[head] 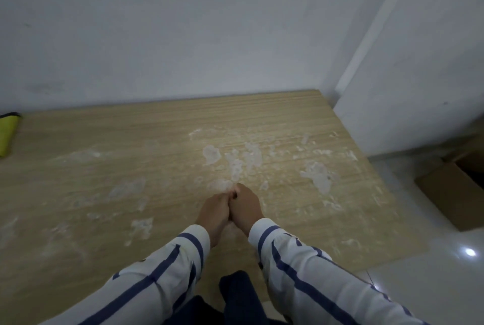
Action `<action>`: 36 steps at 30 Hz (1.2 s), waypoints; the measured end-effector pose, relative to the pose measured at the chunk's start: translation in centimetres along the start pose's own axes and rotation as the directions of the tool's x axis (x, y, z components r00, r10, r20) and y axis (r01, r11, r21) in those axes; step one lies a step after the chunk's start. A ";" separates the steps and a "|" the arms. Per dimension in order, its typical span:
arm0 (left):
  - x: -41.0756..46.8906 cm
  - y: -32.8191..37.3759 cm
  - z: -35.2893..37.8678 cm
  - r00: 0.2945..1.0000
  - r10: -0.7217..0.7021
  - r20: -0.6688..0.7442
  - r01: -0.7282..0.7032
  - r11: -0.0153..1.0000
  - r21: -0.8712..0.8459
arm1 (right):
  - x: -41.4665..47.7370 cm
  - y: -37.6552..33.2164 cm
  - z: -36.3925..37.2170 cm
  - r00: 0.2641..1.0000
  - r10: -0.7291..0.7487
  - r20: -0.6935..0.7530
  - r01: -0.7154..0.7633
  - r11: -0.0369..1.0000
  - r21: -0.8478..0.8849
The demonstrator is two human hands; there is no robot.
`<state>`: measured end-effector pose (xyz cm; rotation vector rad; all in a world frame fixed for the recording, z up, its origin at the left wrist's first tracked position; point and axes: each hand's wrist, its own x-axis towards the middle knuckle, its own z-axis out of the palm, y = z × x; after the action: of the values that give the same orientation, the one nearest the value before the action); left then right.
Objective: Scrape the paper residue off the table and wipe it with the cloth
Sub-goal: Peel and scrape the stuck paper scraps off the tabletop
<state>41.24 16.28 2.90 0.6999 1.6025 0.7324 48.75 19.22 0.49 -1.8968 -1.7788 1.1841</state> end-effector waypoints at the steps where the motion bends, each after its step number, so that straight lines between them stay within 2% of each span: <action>1: 0.1 0.4 0.9 1.000 -0.015 0.012 0.016 1.000 -0.016 | 0.2 0.4 -0.6 1.000 0.002 -0.017 -0.003 1.000 -0.009; 8: 2.2 2.9 5.5 0.986 -0.110 0.122 0.118 0.991 -0.056 | 0.8 3.0 -5.0 0.990 0.094 -0.101 -0.075 0.981 0.179; 15: 2.7 4.5 10.8 0.979 -0.099 0.180 0.101 0.995 -0.003 | 0.9 6.1 -9.5 0.979 0.148 -0.142 -0.112 0.966 0.235; 18: 2.7 5.1 14.5 0.974 -0.088 0.210 0.093 0.996 -0.014 | 1.1 8.3 -12.2 0.970 0.172 -0.169 -0.132 0.966 0.224; 21: 2.5 5.7 19.0 0.969 -0.061 0.240 0.069 0.997 -0.024 | 1.4 11.4 -15.9 0.969 0.163 -0.184 -0.138 0.980 0.143; 25: 2.0 6.1 26.4 0.971 0.012 0.237 -0.014 1.000 0.007 | 1.7 16.7 -21.5 0.975 0.135 -0.176 -0.123 0.989 0.082; 29: 0.5 5.6 33.7 0.968 0.164 0.188 -0.190 0.973 0.132 | 1.4 22.3 -26.9 0.983 0.113 -0.145 -0.106 0.993 0.057; 31: 0.0 4.9 36.5 0.959 0.238 0.154 -0.268 0.938 0.222 | 1.1 25.0 -28.7 0.980 0.141 -0.139 -0.120 0.982 0.146; 34: -0.2 3.8 39.8 0.952 0.301 0.059 -0.301 0.877 0.374 | 0.9 28.3 -30.7 0.965 0.223 -0.140 -0.174 0.940 0.295; 36: -0.7 3.6 41.2 0.937 0.343 0.058 -0.326 0.809 0.490 | 1.3 29.9 -31.6 0.960 0.249 -0.125 -0.195 0.921 0.337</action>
<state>82.31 21.30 1.10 1.3817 1.7347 0.5821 91.96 24.54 -1.01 -1.9677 -1.2214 1.2598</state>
